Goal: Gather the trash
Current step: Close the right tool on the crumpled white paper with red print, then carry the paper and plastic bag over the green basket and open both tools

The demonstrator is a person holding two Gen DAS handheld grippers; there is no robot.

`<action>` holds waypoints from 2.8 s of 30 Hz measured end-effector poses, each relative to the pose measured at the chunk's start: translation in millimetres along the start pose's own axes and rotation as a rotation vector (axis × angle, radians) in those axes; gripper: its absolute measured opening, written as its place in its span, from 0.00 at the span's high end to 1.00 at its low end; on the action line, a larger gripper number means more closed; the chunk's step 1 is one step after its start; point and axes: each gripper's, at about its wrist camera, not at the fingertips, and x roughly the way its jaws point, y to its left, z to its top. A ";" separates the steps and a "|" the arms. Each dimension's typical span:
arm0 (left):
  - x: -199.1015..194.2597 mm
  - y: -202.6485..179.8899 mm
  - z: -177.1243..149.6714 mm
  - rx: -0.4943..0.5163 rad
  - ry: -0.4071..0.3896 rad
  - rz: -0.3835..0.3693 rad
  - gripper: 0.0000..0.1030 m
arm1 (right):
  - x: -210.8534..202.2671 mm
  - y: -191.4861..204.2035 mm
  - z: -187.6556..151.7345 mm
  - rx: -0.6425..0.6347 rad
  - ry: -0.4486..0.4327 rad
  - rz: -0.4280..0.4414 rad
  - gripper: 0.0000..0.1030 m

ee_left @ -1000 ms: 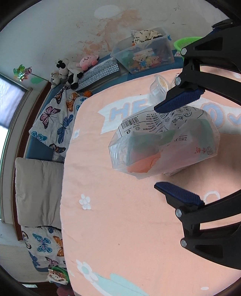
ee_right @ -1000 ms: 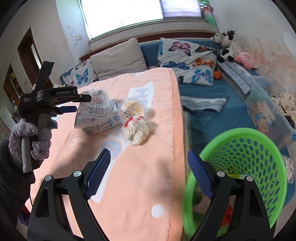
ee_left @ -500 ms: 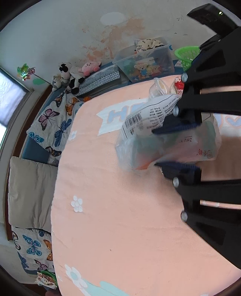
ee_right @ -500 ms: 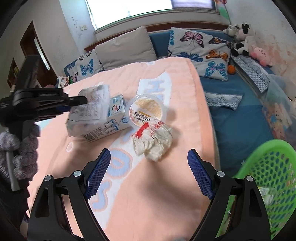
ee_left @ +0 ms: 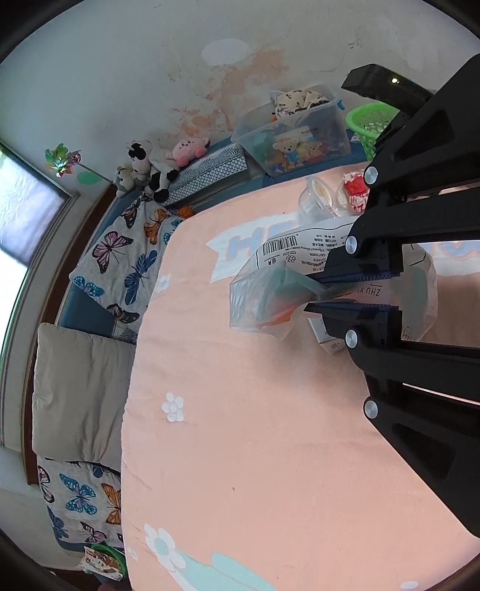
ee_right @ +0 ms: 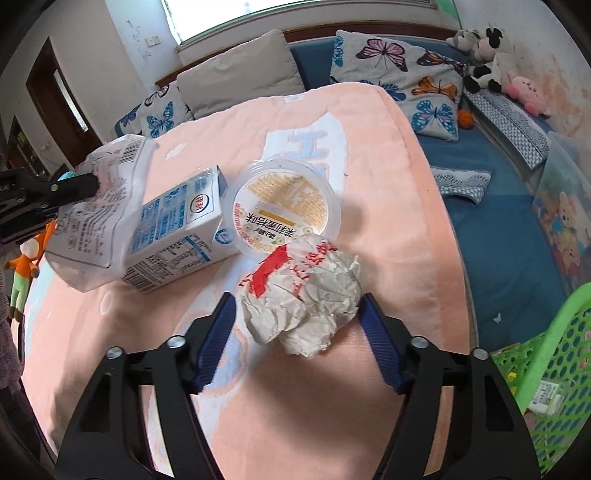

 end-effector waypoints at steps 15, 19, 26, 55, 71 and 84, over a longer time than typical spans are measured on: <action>-41.7 -27.6 -18.1 0.081 -0.031 -0.050 0.92 | -69.9 1.2 -29.8 0.006 -0.074 0.011 0.47; -49.7 -44.1 -27.7 0.109 -0.030 -0.076 0.92 | -94.7 -2.8 -41.5 0.016 -0.098 -0.002 0.47; -57.3 -78.7 -48.8 0.166 -0.016 -0.133 0.92 | -133.8 -23.6 -67.2 0.055 -0.134 -0.050 0.47; -7.5 -234.5 -128.9 0.394 0.133 -0.247 0.92 | -224.3 -150.3 -163.4 0.294 -0.188 -0.251 0.33; 28.2 -258.4 -151.3 0.442 0.206 -0.260 0.83 | -236.0 -152.7 -166.1 0.300 -0.215 -0.247 0.32; 32.5 -245.4 -157.7 0.418 0.233 -0.276 0.57 | -242.1 -145.8 -164.4 0.291 -0.229 -0.250 0.32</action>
